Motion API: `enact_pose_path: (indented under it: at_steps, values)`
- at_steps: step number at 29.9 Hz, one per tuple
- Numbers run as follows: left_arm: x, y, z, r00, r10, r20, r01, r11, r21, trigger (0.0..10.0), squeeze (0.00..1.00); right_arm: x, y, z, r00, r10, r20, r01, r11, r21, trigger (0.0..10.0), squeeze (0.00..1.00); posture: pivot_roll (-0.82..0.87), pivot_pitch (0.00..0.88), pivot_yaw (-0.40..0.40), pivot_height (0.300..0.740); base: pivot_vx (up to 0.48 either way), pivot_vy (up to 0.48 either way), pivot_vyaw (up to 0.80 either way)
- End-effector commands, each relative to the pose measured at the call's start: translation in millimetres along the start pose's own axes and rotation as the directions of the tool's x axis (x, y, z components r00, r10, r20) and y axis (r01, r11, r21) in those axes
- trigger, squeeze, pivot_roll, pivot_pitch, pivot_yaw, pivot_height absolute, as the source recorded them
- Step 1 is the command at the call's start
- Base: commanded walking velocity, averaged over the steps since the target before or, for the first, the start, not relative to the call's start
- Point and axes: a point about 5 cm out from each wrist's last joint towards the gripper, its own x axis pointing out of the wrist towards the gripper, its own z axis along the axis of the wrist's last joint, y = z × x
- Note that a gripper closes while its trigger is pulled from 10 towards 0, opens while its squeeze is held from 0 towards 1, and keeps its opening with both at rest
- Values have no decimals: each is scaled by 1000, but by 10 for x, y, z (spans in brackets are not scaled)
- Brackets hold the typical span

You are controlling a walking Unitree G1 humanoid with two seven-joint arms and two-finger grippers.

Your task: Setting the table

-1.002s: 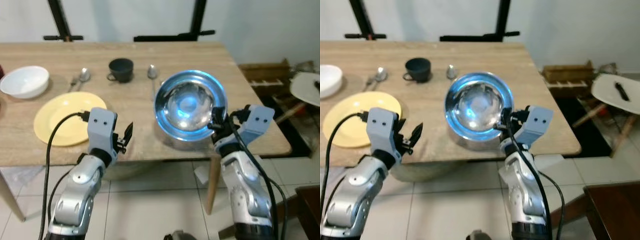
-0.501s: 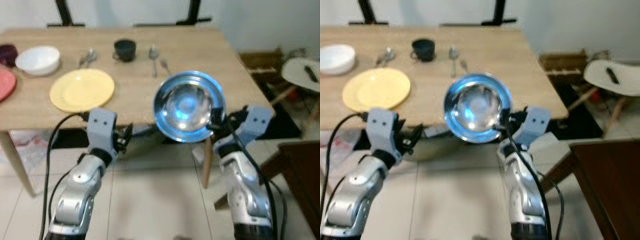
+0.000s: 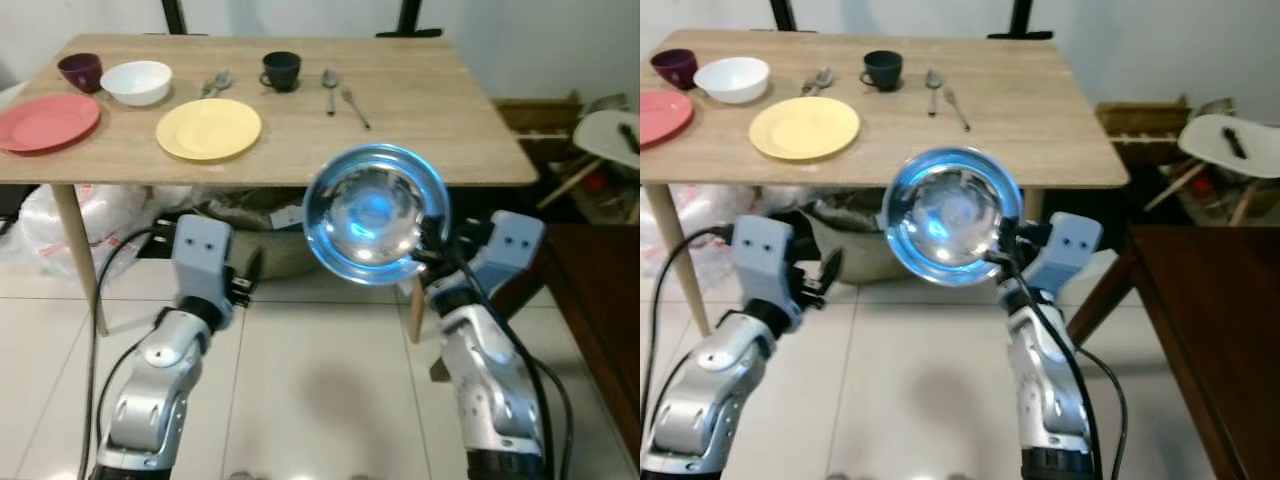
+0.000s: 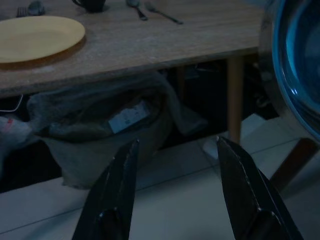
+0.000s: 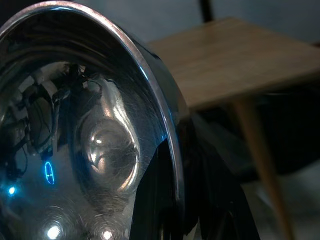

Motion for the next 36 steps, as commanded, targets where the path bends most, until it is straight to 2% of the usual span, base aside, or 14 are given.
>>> enact_pose_path:
  at_steps: [1, 36]
  values:
    - [-24, 37, -59, 999, 15, -29, -15, 1000, 2, 10000, 0, -8, 50, 9, 1000, 16, 12, -16, 1000, 10, 10000, 0, -90, 8, 24, 740, -379, 0, 0]
    - [-13, 7, -79, 999, 4, -33, -4, 1000, -2, 10000, 0, -26, 36, -2, 1000, 15, 6, -15, 1000, -1, 10000, 0, -104, 7, 24, 740, -372, 0, 0]
